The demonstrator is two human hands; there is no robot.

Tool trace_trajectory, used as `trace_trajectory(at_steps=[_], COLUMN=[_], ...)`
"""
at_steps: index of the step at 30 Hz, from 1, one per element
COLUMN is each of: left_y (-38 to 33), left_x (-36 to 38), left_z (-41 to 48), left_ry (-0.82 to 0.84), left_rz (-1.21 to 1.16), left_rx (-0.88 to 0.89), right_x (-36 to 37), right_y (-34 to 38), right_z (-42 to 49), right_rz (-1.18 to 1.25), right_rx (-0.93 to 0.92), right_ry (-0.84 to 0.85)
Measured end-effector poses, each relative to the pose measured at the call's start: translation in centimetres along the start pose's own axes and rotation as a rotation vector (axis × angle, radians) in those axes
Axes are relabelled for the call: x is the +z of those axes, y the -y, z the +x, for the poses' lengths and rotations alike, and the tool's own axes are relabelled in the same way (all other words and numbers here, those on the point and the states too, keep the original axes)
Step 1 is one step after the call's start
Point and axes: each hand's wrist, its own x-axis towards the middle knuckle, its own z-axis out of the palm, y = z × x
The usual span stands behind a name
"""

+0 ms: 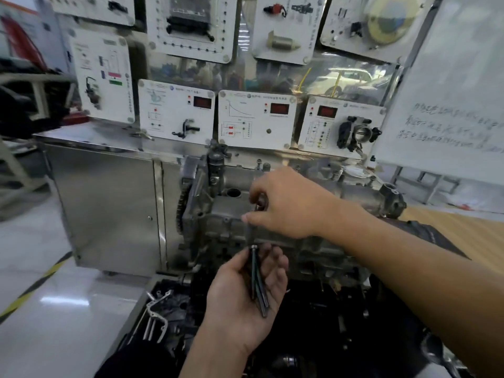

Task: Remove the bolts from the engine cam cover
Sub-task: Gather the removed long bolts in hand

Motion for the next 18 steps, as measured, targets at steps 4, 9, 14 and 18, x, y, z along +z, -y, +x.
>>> trace_trajectory(at_steps=[4,9,14,18], left_y=[-0.9,-1.5,-1.9,-2.0], left_x=[0.1,0.4,0.8,0.7], left_z=[0.0,0.3,0.2,0.4], left_ry=[-0.018,-0.003,0.002,0.055], left_rz=[0.014,0.036,0.081,0.05], left_rx=[0.033,0.047,0.027,-0.014], right_x=[-0.1,-1.6,-6.1,-2.7], right_y=[0.5,2.1,1.7,2.2], right_z=[0.0,-0.8,-1.2,-0.6], right_rz=[-0.119,-0.321,0.037,-0.047], right_rx=[-0.021,-0.112,-0.196,-0.249], right_ry=[0.037,0.012,0.023,0.297])
